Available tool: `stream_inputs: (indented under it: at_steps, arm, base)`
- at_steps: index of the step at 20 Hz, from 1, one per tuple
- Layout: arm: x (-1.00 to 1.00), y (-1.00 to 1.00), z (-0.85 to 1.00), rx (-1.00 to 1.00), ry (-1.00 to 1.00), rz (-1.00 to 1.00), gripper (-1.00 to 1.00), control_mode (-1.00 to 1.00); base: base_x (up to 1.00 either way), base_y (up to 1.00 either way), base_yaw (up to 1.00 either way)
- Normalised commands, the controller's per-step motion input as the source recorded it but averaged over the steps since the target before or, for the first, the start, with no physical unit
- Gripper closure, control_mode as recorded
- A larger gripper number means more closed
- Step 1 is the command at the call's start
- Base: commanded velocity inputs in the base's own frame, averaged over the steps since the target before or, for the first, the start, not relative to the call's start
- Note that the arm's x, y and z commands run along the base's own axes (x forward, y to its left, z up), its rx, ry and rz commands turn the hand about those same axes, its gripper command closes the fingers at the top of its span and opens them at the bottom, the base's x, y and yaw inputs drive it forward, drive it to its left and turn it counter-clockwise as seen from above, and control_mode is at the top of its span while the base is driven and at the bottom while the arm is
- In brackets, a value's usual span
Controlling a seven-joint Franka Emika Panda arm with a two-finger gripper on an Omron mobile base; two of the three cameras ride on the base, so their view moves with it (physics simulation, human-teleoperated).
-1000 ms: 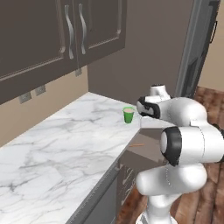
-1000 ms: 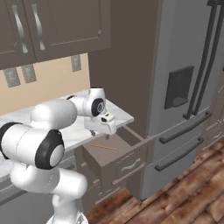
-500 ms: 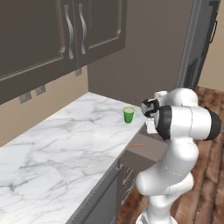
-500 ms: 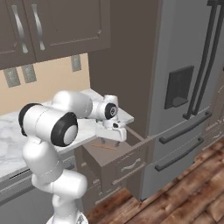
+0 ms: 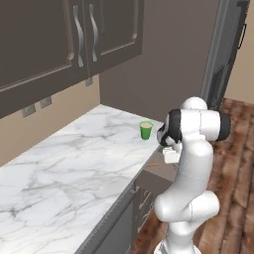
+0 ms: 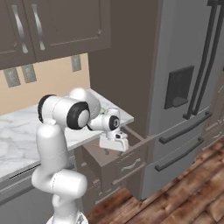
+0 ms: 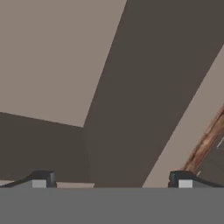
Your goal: Pick up the straw from the left drawer and put it inside the smoothie cup.
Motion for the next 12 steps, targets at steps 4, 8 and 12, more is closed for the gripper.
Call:
stream_inputs:
  at_steps: [4,8,12]
  arm:
    - [0.04,-0.21,-0.58,-0.04,0.02,0.00,-1.00,-1.00]
    - [-0.12,-0.76,-0.54,-0.04,0.01,0.00,-1.00,-1.00]
    - [-0.39,-1.00,-0.55,-0.10,0.05,-0.01,-1.00,-1.00]
  base:
    - [0.00,0.00,0.00]
    - [0.00,0.00,0.00]
    - [0.00,0.00,0.00]
